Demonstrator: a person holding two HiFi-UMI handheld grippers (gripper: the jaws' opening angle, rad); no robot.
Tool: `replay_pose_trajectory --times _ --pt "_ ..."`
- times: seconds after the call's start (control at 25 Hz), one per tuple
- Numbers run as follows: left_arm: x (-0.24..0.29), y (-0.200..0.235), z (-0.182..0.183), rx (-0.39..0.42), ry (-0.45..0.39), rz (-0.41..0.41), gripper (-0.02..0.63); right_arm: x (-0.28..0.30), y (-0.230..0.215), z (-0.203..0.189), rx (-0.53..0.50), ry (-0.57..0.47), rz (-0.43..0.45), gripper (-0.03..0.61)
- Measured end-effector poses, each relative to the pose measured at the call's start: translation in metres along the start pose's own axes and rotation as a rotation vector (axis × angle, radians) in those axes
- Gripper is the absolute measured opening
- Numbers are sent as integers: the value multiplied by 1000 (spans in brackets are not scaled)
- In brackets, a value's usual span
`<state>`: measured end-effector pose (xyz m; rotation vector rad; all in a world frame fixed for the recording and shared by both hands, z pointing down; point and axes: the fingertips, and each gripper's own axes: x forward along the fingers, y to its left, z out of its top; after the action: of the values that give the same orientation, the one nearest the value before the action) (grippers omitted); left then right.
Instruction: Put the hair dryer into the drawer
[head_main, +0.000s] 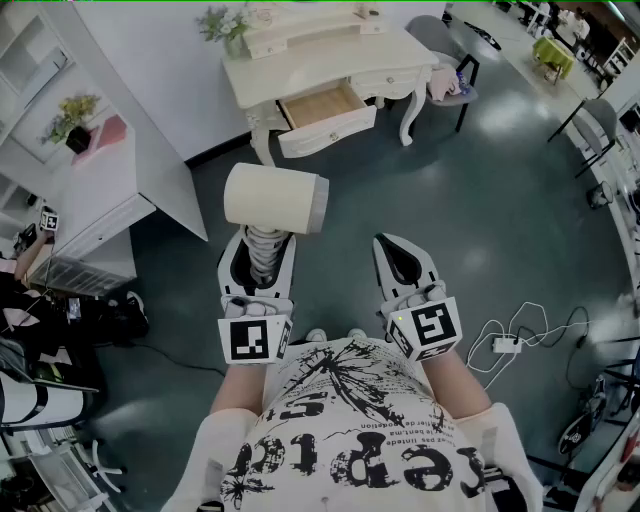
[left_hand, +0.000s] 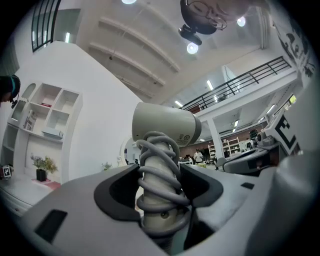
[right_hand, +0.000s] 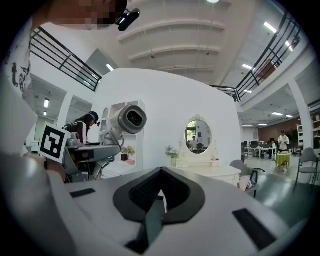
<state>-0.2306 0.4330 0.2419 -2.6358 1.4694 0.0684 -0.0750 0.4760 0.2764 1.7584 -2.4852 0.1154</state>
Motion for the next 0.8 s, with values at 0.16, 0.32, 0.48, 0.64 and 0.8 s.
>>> replay_pose_trajectory --times 0.16,0.32,0.48,0.64,0.8 --pt "4 -2 1 -2 -1 3 262 2 -4 1 -6 4 4 15" --pt "9 -5 1 1 -2 7 262 3 -10 1 -10 2 10 15" --pt "17 -11 0 1 -5 14 262 3 -22 -1 12 2 2 16" --pt "25 -24 -4 -4 -4 36 262 -1 -40 -8 21 15 24 15" --pt "33 -35 -8 -7 -1 77 262 -7 -60 -14 16 19 56 16"
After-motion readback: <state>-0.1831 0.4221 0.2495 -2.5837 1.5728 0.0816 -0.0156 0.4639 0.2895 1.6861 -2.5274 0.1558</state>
